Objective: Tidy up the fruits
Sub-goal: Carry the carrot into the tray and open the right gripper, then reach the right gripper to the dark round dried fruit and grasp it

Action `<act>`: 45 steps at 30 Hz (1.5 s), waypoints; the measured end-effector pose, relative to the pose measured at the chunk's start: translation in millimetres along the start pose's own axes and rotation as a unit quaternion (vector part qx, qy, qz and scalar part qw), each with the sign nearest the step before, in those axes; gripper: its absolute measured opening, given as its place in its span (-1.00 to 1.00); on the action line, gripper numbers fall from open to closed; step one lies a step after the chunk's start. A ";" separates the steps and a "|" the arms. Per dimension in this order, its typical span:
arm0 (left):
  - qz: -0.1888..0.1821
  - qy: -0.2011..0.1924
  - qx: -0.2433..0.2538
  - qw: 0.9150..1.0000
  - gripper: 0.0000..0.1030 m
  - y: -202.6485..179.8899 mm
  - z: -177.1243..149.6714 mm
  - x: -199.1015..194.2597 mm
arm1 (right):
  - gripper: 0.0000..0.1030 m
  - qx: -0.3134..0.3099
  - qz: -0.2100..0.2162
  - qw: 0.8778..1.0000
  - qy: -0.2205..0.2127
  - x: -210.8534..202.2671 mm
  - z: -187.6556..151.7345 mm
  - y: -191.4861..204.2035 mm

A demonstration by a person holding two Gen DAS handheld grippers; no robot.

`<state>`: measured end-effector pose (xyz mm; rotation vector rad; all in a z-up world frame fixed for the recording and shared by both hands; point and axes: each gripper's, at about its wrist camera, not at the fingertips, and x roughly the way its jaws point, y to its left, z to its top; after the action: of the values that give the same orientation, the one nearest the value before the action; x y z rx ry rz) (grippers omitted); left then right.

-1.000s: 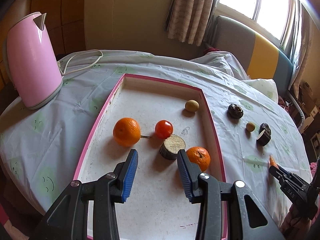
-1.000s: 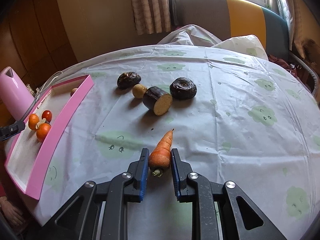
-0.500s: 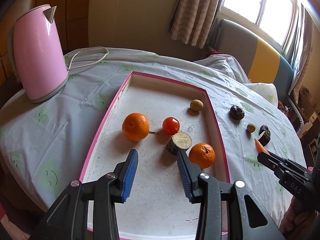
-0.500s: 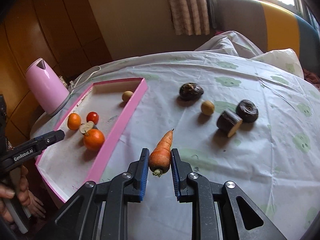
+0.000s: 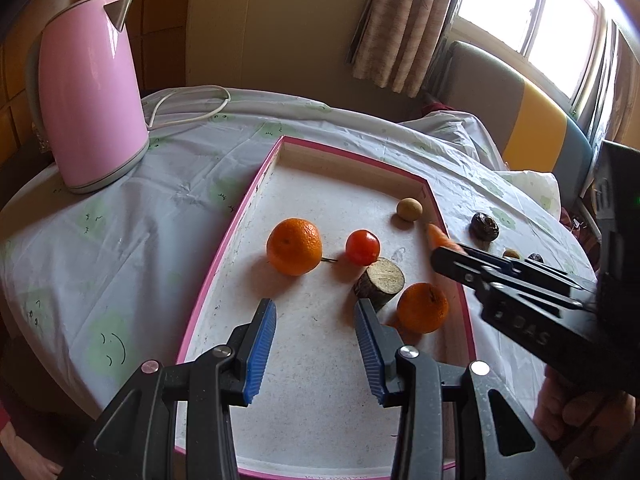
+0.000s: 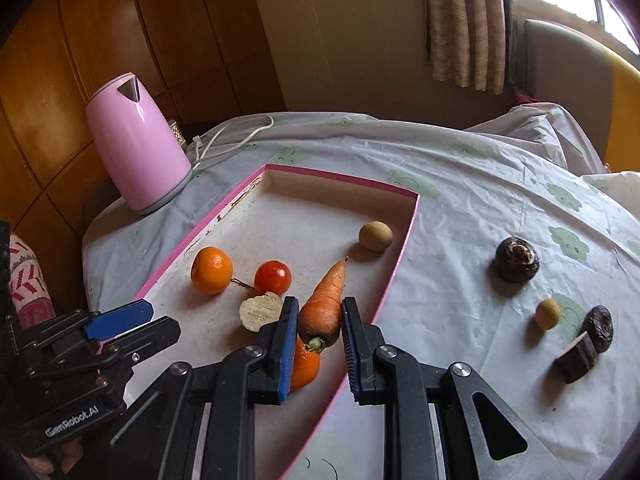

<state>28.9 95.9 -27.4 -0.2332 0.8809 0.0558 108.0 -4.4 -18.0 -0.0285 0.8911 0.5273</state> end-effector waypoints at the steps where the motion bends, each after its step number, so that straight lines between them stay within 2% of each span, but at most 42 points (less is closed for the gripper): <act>1: -0.001 0.000 0.000 1.000 -0.20 0.1 -0.2 -0.1 | -0.57 -0.003 -0.004 1.000 0.003 4.0 -0.3 1.1; 9: -0.003 -0.002 0.005 1.000 -0.20 -2.5 -1.0 -1.8 | -0.51 0.008 -0.013 1.000 0.002 4.2 -7.9 -0.4; 11: -0.003 -0.003 0.007 1.000 -0.20 -3.9 -1.1 -2.9 | -0.25 0.014 -0.018 1.000 -0.006 -1.7 -10.6 -1.4; 15: -0.004 -0.003 0.013 1.000 -0.20 -7.9 -2.0 -4.6 | -0.14 0.023 -0.025 0.999 -0.025 -15.8 -15.8 -4.1; 17: -0.005 -0.005 0.015 1.000 -0.20 -10.1 -2.8 -6.2 | 0.10 0.030 -0.029 0.999 -0.035 -23.3 -18.8 -6.6; 21: -0.007 -0.006 0.024 1.000 -0.20 -15.8 -4.2 -8.6 | 0.32 0.041 -0.046 0.996 -0.056 -38.1 -23.8 -13.8; 23: -0.010 -0.006 0.028 1.000 -0.20 -18.8 -5.0 -9.5 | 0.49 0.053 -0.054 0.995 -0.066 -45.2 -27.3 -20.2; 31: -0.022 -0.005 0.048 0.999 -0.20 -32.2 -7.6 -10.1 | 0.58 0.103 -0.109 0.986 -0.080 -70.3 -50.1 -59.2; 40: -0.037 -0.002 0.081 0.996 -0.20 -53.0 -10.4 -8.1 | 0.58 0.179 -0.178 0.964 -0.081 -95.1 -82.5 -122.6; 45: -0.044 0.002 0.101 0.994 -0.20 -67.0 -11.2 -6.3 | 0.55 0.210 -0.201 0.953 -0.085 -105.8 -92.5 -152.2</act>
<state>26.0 28.4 -17.3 -0.0820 0.8734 -0.1161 54.6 -204.4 -26.9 0.2166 0.7868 -0.0462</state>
